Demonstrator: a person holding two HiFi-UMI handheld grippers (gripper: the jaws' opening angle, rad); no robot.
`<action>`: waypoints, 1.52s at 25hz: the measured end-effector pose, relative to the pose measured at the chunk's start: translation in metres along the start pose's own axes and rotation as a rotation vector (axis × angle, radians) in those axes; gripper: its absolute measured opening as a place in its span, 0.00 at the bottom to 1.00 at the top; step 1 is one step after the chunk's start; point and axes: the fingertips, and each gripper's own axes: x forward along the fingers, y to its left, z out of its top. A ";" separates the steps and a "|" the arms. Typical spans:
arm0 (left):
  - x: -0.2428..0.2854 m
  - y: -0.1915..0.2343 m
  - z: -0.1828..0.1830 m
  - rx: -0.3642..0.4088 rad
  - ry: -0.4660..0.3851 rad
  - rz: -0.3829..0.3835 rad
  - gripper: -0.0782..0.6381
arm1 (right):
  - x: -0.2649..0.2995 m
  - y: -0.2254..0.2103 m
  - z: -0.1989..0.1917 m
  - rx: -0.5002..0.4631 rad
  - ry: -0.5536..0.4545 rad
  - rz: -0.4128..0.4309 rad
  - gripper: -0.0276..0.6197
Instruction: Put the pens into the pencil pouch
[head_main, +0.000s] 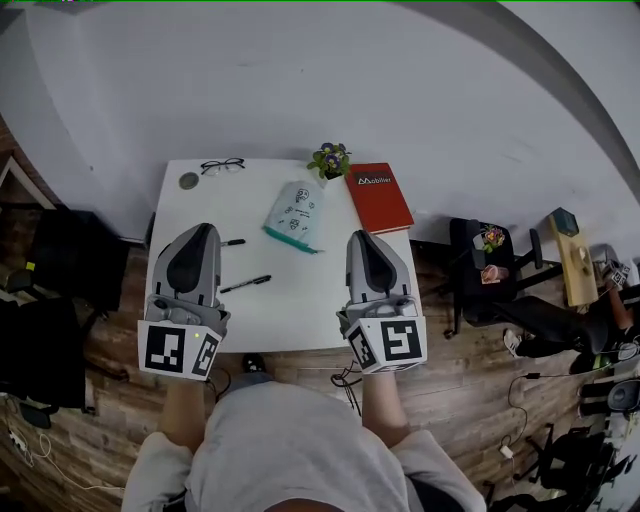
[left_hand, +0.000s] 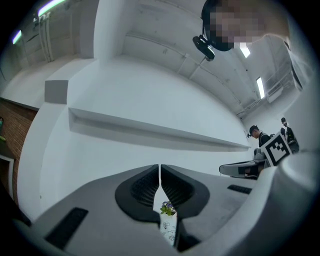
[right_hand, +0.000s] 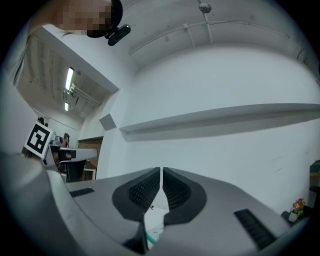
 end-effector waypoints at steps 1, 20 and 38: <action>0.006 0.006 -0.002 -0.003 0.001 -0.007 0.16 | 0.007 0.000 -0.001 -0.003 0.002 -0.006 0.10; 0.076 0.051 -0.059 -0.073 0.084 -0.175 0.16 | 0.069 -0.008 -0.077 -0.002 0.211 -0.143 0.10; 0.094 0.078 -0.113 -0.108 0.197 -0.123 0.16 | 0.076 -0.013 -0.288 -0.148 0.779 0.073 0.10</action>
